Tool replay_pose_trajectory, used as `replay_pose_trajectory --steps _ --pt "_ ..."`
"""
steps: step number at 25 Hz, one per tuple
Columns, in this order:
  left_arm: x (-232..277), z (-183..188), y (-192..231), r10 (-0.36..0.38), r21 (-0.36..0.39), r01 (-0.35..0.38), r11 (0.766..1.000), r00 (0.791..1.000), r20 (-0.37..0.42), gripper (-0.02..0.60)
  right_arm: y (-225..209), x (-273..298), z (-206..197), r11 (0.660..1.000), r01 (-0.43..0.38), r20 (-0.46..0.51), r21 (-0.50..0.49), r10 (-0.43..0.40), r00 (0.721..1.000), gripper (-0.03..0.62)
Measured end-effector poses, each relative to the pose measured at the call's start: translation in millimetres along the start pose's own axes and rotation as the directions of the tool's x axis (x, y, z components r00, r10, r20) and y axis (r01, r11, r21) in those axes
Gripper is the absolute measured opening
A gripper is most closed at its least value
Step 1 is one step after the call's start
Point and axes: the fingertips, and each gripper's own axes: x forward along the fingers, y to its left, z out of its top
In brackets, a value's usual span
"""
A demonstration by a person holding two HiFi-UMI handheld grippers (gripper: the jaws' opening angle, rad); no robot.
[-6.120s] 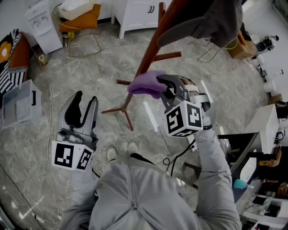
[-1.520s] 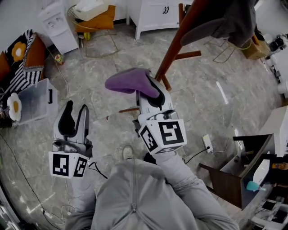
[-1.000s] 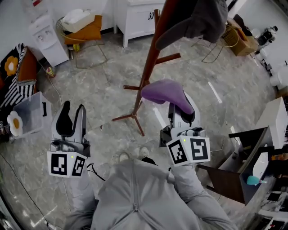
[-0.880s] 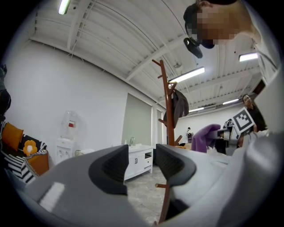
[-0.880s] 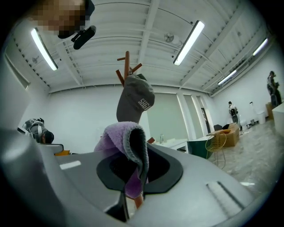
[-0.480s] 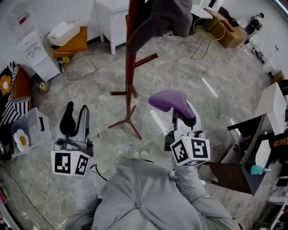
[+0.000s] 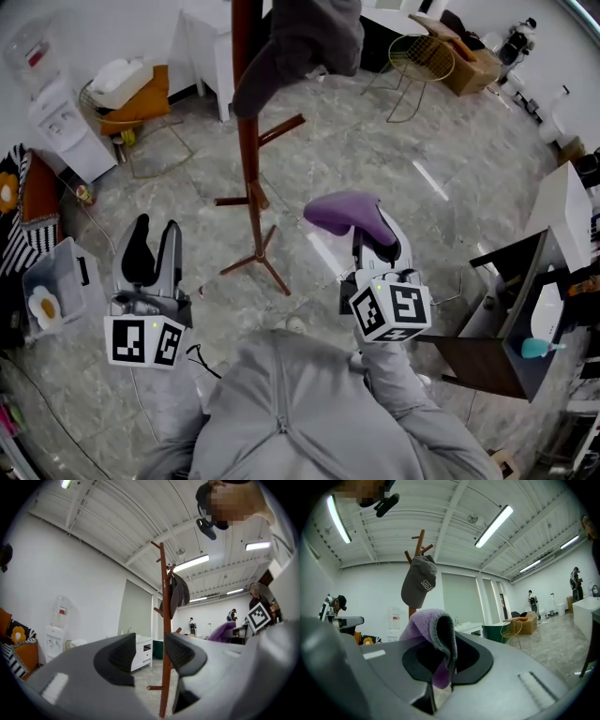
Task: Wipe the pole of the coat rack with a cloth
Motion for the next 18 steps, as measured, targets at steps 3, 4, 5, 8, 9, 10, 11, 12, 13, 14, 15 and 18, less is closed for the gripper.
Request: replay_pose_trajectory --steps 3,4,5,8,9,10,11,12,13,14,15,18 --pt "1.0 0.7 -0.1 0.004 0.001 -0.004 1.0 1.0 0.0 0.205 0.0 3.4 -0.2 1.0 -0.005 -0.002 -0.003 0.005 1.0 0.032" --pt "1.0 1.0 0.4 0.005 0.002 -0.005 1.0 1.0 0.0 0.206 0.5 4.8 -0.7 1.0 -0.008 -0.003 -0.004 0.008 1.0 0.032" --pt "0.8 1.2 0.6 0.008 0.003 -0.008 1.0 1.0 -0.001 0.206 0.8 5.8 -1.2 1.0 -0.011 -0.005 -0.005 0.011 1.0 0.032" --pt "-0.5 0.9 -1.2 0.017 0.004 -0.017 1.0 1.0 -0.004 0.204 0.1 7.0 -2.4 1.0 -0.02 -0.011 -0.009 0.02 1.0 0.032" --pt "-1.1 0.6 -1.5 0.019 0.004 -0.019 1.0 1.0 -0.004 0.206 0.2 7.4 -2.7 1.0 -0.024 -0.011 -0.01 0.024 1.0 0.032" --pt "-1.6 0.3 -1.4 0.022 0.004 -0.022 1.0 1.0 -0.005 0.206 0.8 8.0 -3.0 1.0 -0.027 -0.012 -0.011 0.027 1.0 0.032" --pt "-2.1 -0.1 -1.0 0.024 0.004 -0.024 1.0 1.0 -0.005 0.206 1.6 8.6 -3.4 0.999 -0.029 -0.012 -0.012 0.029 1.0 0.032" --pt "-2.5 -0.6 -0.6 0.026 0.004 -0.026 1.0 1.0 -0.005 0.206 2.3 9.3 -3.6 0.999 -0.032 -0.012 -0.014 0.031 0.999 0.032" --pt "-2.8 -1.0 -0.3 0.028 0.004 -0.028 1.0 1.0 -0.006 0.205 2.9 9.8 -3.7 0.999 -0.033 -0.012 -0.016 0.033 0.999 0.032" --pt "-3.1 -1.2 -0.2 0.029 0.003 -0.029 1.0 1.0 -0.006 0.206 3.3 10.3 -3.5 0.999 -0.035 -0.012 -0.017 0.035 0.999 0.032" --pt "-3.5 -1.1 0.0 0.031 0.003 -0.031 1.0 0.999 -0.007 0.206 3.7 10.6 -3.1 0.999 -0.036 -0.012 -0.017 0.036 0.999 0.032" --pt "-4.5 -0.9 0.6 0.036 0.002 -0.036 0.999 0.999 -0.006 0.206 5.1 11.5 -2.7 0.999 -0.041 -0.011 -0.02 0.041 0.999 0.032"
